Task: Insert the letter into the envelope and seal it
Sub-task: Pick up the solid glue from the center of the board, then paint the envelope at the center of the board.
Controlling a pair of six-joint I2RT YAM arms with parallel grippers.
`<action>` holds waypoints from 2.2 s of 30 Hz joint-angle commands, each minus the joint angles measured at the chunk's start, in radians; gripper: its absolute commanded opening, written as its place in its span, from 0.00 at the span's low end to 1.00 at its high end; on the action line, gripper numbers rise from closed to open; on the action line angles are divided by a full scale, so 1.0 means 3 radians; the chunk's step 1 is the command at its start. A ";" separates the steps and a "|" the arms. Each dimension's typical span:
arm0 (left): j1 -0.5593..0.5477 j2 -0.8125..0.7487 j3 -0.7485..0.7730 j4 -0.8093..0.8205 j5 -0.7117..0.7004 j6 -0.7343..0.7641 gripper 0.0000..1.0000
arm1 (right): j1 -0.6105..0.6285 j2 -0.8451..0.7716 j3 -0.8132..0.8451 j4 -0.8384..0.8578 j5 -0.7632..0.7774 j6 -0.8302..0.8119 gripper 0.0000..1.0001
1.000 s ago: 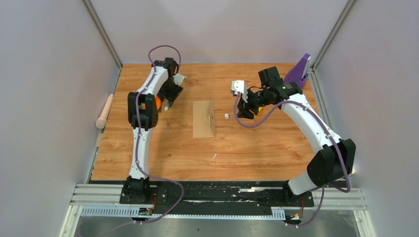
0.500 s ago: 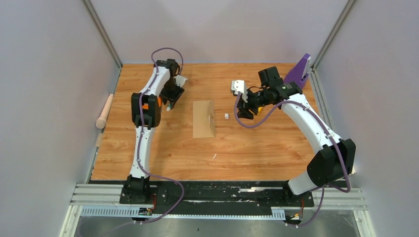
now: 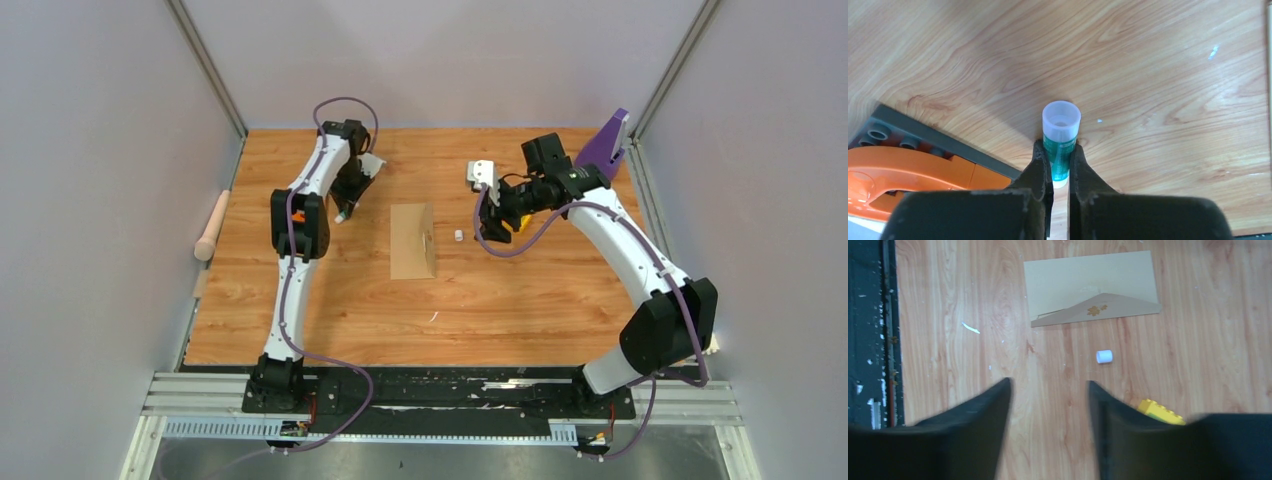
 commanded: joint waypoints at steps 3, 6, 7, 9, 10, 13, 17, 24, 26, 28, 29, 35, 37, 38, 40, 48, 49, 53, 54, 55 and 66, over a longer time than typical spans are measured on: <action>-0.0060 -0.0096 0.0101 0.0227 0.0437 0.0071 0.00 | -0.0011 0.0180 0.0100 0.0151 -0.0345 0.0065 0.99; -0.0047 -0.0768 -0.0415 0.0815 0.0974 -0.0037 0.00 | -0.0009 0.0350 0.0142 0.0285 -0.0546 0.0266 1.00; -0.0045 -0.0950 -0.0582 0.1247 0.1114 -0.0133 0.00 | -0.0010 0.0406 0.0180 0.0322 -0.0613 0.0369 1.00; -0.0038 -0.1484 -0.1210 0.2043 0.1527 -0.0341 0.00 | -0.0003 0.0529 0.0239 0.0454 -0.0696 0.0665 1.00; -0.0038 -0.1822 -0.1696 0.2365 0.1797 -0.0444 0.00 | 0.0020 0.0583 0.0261 0.0576 -0.0664 0.0806 1.00; -0.0042 -0.2514 -0.2643 0.4012 0.2230 -0.1028 0.00 | 0.0162 0.0770 0.0370 0.0848 -0.0130 0.1210 1.00; -0.0043 -0.2756 -0.3561 0.5481 0.2619 -0.1811 0.00 | 0.0272 0.0967 0.0431 0.1007 0.0098 0.1334 1.00; -0.0043 -0.2604 -0.4694 0.7774 0.2624 -0.2875 0.00 | 0.0276 0.1024 0.0309 0.1090 -0.0004 0.1528 1.00; -0.0044 -0.2536 -0.4892 0.8258 0.2600 -0.3047 0.00 | 0.0276 0.1017 0.0283 0.1092 -0.0036 0.1606 1.00; -0.0043 -0.2469 -0.5011 0.8507 0.2597 -0.3127 0.00 | 0.0276 0.0987 0.0247 0.1107 -0.0054 0.1621 1.00; -0.0043 -0.2430 -0.5064 0.8552 0.2608 -0.3139 0.00 | 0.0276 0.0975 0.0237 0.1120 -0.0042 0.1635 1.00; -0.0067 -0.2399 -0.5403 0.8878 0.2459 -0.3108 0.00 | 0.0277 0.1006 0.0308 0.1133 0.0127 0.1757 1.00; -0.0085 -0.2395 -0.5443 0.8769 0.2365 -0.3113 0.00 | 0.0279 0.1118 0.0397 0.1133 0.0217 0.1920 1.00; -0.0104 -0.2405 -0.5455 0.8724 0.2336 -0.3096 0.00 | 0.0277 0.1171 0.0432 0.1131 0.0231 0.1989 1.00; -0.0141 -0.2451 -0.5538 0.8658 0.2232 -0.2989 0.00 | 0.0278 0.1245 0.0475 0.1133 0.0200 0.2081 1.00; -0.0265 -0.2513 -0.5876 0.8563 0.1771 -0.2730 0.00 | 0.0379 0.1277 0.0284 0.1467 0.0667 0.2446 1.00; -0.0275 -0.2469 -0.5884 0.8598 0.1773 -0.2773 0.00 | 0.0409 0.1309 0.0301 0.1468 0.0725 0.2467 1.00; -0.0314 -0.2347 -0.5924 0.8743 0.1740 -0.2903 0.00 | 0.0490 0.1417 0.0363 0.1472 0.0788 0.2557 1.00; -0.0327 -0.2333 -0.5932 0.8760 0.1730 -0.2916 0.00 | 0.0514 0.1445 0.0385 0.1468 0.0800 0.2563 1.00; -0.0349 -0.2303 -0.5935 0.8771 0.1722 -0.2918 0.00 | 0.0538 0.1465 0.0405 0.1470 0.0818 0.2568 1.00; -0.0502 -0.2150 -0.6002 0.8813 0.1558 -0.2917 0.00 | 0.0654 0.1714 0.0654 0.1469 0.0975 0.2745 1.00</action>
